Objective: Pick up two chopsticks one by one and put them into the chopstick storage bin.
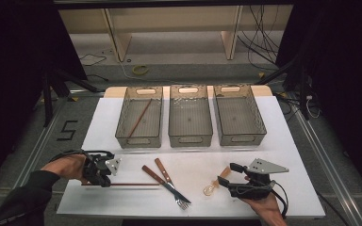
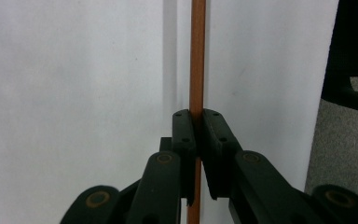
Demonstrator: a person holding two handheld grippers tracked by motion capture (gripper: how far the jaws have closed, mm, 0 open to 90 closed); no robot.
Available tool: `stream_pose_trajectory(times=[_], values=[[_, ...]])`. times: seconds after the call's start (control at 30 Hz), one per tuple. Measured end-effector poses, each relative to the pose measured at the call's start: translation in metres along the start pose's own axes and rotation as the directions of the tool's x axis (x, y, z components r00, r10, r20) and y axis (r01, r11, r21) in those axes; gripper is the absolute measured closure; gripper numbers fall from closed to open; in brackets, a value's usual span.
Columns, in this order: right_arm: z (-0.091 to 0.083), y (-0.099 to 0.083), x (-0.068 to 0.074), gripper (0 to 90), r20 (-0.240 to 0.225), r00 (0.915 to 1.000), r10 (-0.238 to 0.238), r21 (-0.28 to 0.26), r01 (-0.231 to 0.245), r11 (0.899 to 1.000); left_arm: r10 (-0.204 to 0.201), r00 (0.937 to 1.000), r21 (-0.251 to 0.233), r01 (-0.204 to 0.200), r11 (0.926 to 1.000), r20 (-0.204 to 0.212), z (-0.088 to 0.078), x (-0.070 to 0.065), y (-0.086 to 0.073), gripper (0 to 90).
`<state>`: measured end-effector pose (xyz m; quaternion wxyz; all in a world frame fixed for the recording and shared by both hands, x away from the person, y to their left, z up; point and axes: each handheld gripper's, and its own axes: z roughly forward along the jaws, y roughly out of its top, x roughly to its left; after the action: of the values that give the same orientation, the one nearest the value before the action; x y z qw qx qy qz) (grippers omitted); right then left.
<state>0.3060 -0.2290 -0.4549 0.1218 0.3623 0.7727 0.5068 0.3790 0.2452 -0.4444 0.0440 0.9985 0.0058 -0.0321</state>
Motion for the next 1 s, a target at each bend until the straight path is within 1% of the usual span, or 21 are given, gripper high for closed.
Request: stream_pose_trajectory(times=[0.03, 0.07, 0.1, 0.17, 0.2, 0.27, 0.33, 0.43, 0.47, 0.57, 0.63, 0.67, 0.7, 0.73, 0.77, 0.8, 0.83, 0.87, 0.9, 0.93, 1.0], values=[[0.000, 0.000, 0.000, 29.0, 0.000, 1.0000, -0.002, 0.000, 0.002, 1.000, -0.015, 0.9999, -0.008, 0.015, 0.9998, 0.005, 0.000, -0.001, -0.001, 83.5], [0.000, 0.000, 0.000, 29.0, 0.000, 1.0000, -0.001, 0.001, 0.001, 1.000, -0.002, 1.0000, -0.005, 0.002, 1.0000, -0.002, -0.001, 0.000, -0.001, 83.5], [0.000, 0.000, 0.000, 28.9, 0.000, 1.0000, -0.002, 0.000, 0.002, 1.000, -0.001, 1.0000, -0.001, 0.001, 1.0000, -0.005, -0.002, 0.000, -0.002, 83.6], [0.000, 0.000, 0.000, 28.9, 0.000, 1.0000, 0.000, 0.001, 0.000, 1.000, -0.021, 0.9998, -0.013, 0.021, 0.9997, 0.001, -0.002, -0.001, -0.005, 83.5], [0.000, 0.000, 0.000, 29.0, 0.001, 1.0000, 0.000, 0.001, 0.000, 1.000, -0.015, 0.9999, -0.007, 0.015, 0.9999, -0.001, -0.002, -0.001, -0.006, 83.5], [0.000, 0.000, 0.000, 28.9, 0.001, 1.0000, 0.000, 0.000, 0.000, 1.000, -0.022, 0.9998, -0.006, 0.022, 0.9997, 0.003, -0.001, -0.003, -0.009, 83.5], [0.000, 0.000, 0.000, 29.0, 0.001, 1.0000, 0.000, 0.001, 0.000, 1.000, -0.027, 0.9996, -0.020, 0.027, 0.9994, -0.008, -0.002, -0.003, -0.012, 83.5], [0.001, 0.000, 0.000, 29.0, 0.000, 1.0000, -0.002, 0.001, 0.002, 1.000, -0.052, 0.9982, -0.043, 0.051, 0.9978, -0.030, -0.006, -0.001, -0.013, 83.5], [0.001, 0.000, 0.000, 29.0, 0.001, 1.0000, -0.001, 0.001, 0.001, 1.000, -0.060, 0.9971, -0.047, 0.058, 0.9972, -0.047, -0.007, 0.001, -0.013, 83.5], [0.000, 0.000, 0.000, 29.0, 0.002, 1.0000, -0.002, 0.001, 0.002, 1.000, -0.105, 0.9917, -0.070, 0.100, 0.9926, -0.074, -0.012, 0.004, -0.008, 83.5], [0.000, 0.000, 0.000, 29.0, 0.002, 1.0000, -0.001, 0.000, 0.001, 1.000, -0.126, 0.9884, -0.086, 0.118, 0.9892, -0.085, -0.015, 0.006, -0.004, 83.5], [0.000, 0.000, 0.000, 29.0, 0.002, 1.0000, 0.000, 0.000, 0.000, 1.000, -0.151, 0.9839, -0.102, 0.141, 0.9847, -0.096, -0.016, 0.007, -0.002, 83.5], [0.000, 0.000, 0.000, 29.0, 0.001, 1.0000, 0.001, 0.000, -0.001, 1.000, -0.165, 0.9819, -0.110, 0.154, 0.9819, -0.093, -0.018, 0.008, 0.000, 83.5], [0.000, 0.000, 0.000, 28.9, 0.001, 1.0000, 0.000, -0.001, 0.000, 1.000, -0.179, 0.9786, -0.118, 0.167, 0.9788, -0.101, -0.019, 0.009, 0.002, 83.4], [0.000, 0.000, 0.000, 29.0, 0.001, 1.0000, 0.001, -0.001, -0.001, 1.000, -0.201, 0.9739, -0.130, 0.187, 0.9738, -0.106, -0.021, 0.010, 0.003, 83.5], [0.000, 0.000, 0.000, 28.9, 0.001, 1.0000, 0.001, -0.001, -0.001, 1.000, -0.211, 0.9719, -0.142, 0.195, 0.9704, -0.104, -0.023, 0.011, 0.005, 83.5], [0.000, 0.000, 0.000, 28.9, 0.001, 1.0000, 0.000, 0.000, 0.000, 1.000, -0.229, 0.9673, -0.163, 0.210, 0.9641, -0.109, -0.025, 0.012, 0.007, 83.4], [0.000, 0.000, 0.000, 29.0, 0.001, 1.0000, 0.000, 0.000, 0.000, 1.000, -0.249, 0.9620, -0.183, 0.227, 0.9565, -0.111, -0.027, 0.014, 0.008, 83.5], [0.000, 0.000, 0.000, 29.0, 0.001, 1.0000, 0.000, 0.000, 0.000, 1.000, -0.271, 0.9567, -0.208, 0.246, 0.9467, -0.105, -0.029, 0.014, 0.010, 83.5], [0.000, 0.000, 0.000, 29.0, 0.000, 1.0000, -0.002, -0.001, 0.002, 1.000, -0.293, 0.9502, -0.226, 0.263, 0.9380, -0.108, -0.032, 0.015, 0.012, 83.5], [0.000, 0.000, 0.000, 28.9, 0.001, 1.0000, 0.001, -0.001, -0.001, 1.000, -0.334, 0.9359, -0.272, 0.295, 0.9160, -0.111, -0.037, 0.018, 0.015, 83.4]])
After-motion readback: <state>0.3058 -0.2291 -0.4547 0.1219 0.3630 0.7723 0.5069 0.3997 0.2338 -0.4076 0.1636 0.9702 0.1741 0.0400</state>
